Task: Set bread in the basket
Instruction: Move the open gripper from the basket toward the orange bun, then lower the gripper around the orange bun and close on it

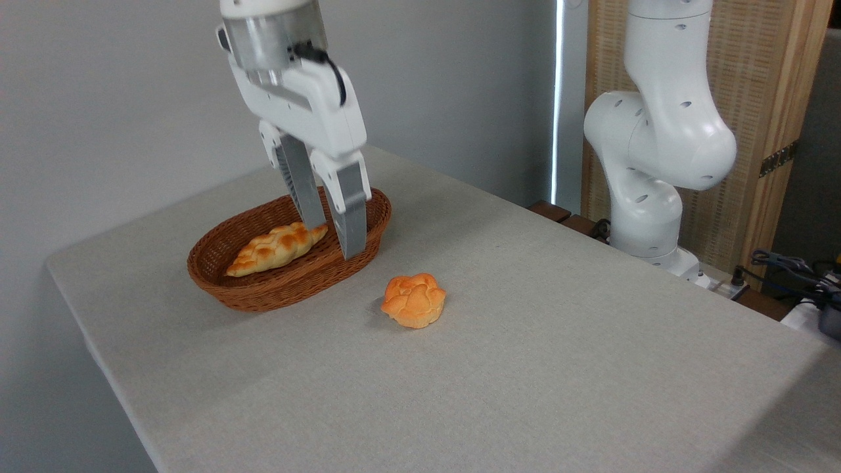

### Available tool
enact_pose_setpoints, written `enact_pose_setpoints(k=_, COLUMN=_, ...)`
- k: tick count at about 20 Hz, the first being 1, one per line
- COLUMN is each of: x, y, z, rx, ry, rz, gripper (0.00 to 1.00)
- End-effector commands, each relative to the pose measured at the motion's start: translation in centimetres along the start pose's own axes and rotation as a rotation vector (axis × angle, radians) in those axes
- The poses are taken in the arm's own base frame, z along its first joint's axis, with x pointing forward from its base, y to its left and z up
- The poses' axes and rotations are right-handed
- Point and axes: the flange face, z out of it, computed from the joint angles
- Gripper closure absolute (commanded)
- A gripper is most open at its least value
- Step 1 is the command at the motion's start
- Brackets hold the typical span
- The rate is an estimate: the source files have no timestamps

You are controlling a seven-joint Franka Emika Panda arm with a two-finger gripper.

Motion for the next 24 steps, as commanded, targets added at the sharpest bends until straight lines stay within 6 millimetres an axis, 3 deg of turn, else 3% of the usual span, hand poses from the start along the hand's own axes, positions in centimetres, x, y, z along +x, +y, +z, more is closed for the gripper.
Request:
enact_pose_setpoints(k=1, x=-0.9, y=0.5, z=3.2, rx=0.002, ry=-0.008, rz=0.061, gripper=0.00)
enact_pose_setpoints(k=5, x=-1.1, y=1.2, z=7.2, rx=-0.014, ry=-0.027, rz=0.105, gripper=0.00)
enact_pose_setpoints(k=8, x=-0.7, y=3.2, z=9.9, rx=-0.031, ry=-0.050, rz=0.137, gripper=0.00)
enact_pose_setpoints(k=17, x=-1.8, y=5.4, z=13.4, rx=-0.096, ry=-0.130, rz=0.158, gripper=0.00)
enact_pose_setpoints(k=21, x=-1.7, y=7.2, z=15.9, rx=-0.128, ry=-0.176, rz=0.185, gripper=0.00)
enact_pose_setpoints(k=24, x=-1.4, y=8.3, z=16.7, rx=-0.135, ry=-0.193, rz=0.198, gripper=0.00)
